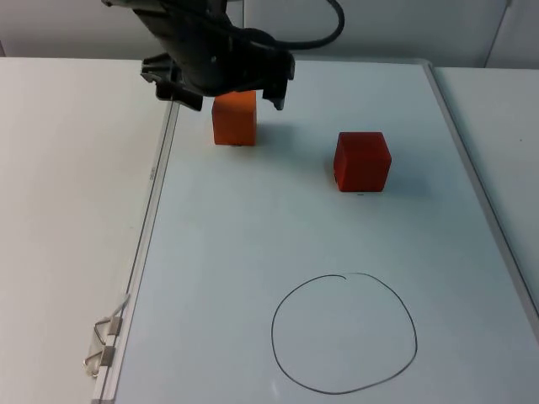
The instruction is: Pick up one cube with the left hand and another cube with the right hand. First place the cube in the right hand at the target position, then stack the cube in the left hand on top.
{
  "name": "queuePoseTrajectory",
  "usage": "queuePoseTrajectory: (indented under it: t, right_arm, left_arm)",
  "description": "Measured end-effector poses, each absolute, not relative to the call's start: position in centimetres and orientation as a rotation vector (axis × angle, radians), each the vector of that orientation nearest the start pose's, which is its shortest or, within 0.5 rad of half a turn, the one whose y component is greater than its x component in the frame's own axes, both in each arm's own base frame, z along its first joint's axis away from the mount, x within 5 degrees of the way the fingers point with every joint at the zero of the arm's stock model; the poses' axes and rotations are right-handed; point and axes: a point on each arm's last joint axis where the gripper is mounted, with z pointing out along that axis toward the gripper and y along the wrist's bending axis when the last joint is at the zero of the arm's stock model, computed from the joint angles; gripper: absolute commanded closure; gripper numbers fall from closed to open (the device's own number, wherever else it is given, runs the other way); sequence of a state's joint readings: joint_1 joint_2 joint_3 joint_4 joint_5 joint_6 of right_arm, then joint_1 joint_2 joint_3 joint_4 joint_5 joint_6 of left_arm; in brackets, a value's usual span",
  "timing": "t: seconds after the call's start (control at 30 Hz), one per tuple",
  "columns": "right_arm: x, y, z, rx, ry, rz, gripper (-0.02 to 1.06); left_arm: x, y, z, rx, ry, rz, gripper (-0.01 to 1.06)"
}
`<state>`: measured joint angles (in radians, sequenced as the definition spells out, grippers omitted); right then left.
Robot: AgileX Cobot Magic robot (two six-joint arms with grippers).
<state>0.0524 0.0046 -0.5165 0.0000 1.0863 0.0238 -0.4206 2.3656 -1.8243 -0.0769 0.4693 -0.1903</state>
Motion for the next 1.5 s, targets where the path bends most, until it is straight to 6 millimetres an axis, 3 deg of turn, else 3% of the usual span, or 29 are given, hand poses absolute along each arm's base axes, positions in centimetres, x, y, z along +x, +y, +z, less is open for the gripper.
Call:
queuePoseTrajectory:
  t: [0.53,0.8,0.87,0.97,1.0,1.1,1.17,1.3,1.4,1.43,1.5]
  right_arm:
    - [-0.7,0.0,28.0,-0.029,2.058,0.047,0.00]
    - [-0.7,0.0,28.0,-0.029,2.058,0.047,0.00]
    - [-0.7,0.0,28.0,-0.029,2.058,0.047,0.00]
    - [-0.7,0.0,28.0,-0.029,2.058,0.047,0.00]
    - [-0.7,0.0,28.0,-0.029,2.058,0.047,0.00]
    - [-0.7,0.0,28.0,-0.029,2.058,0.047,0.00]
    - [-0.7,0.0,28.0,-0.029,2.058,0.047,0.00]
    - [-0.7,0.0,28.0,-0.029,2.058,0.047,0.00]
    - [-0.7,0.0,28.0,-0.029,2.058,0.047,0.00]
    - [-0.7,0.0,28.0,-0.029,2.058,0.047,0.00]
    - [-0.7,0.0,28.0,-0.029,2.058,0.047,0.00]
  left_arm:
    - [47.7,-21.6,10.9,0.228,2.491,-0.312,0.01]
    - [47.7,-21.6,10.9,0.227,2.483,-0.314,0.03]
    - [47.7,-21.6,10.9,0.230,2.480,-0.311,0.16]
    - [47.8,-21.6,10.9,0.237,2.478,-0.306,0.48]
    - [47.8,-21.6,10.9,0.236,2.477,-0.306,0.48]
    - [47.8,-21.5,10.9,0.245,2.475,-0.300,0.75]
    - [47.8,-21.6,11.1,0.247,2.488,-0.296,0.81]
    - [47.9,-21.6,12.3,0.256,2.547,-0.281,0.81]
    - [48.0,-21.7,15.9,0.268,2.572,-0.273,0.81]
    - [48.0,-21.7,15.9,0.268,2.572,-0.273,0.81]
    - [47.7,-21.6,20.8,0.281,2.536,-0.286,0.81]
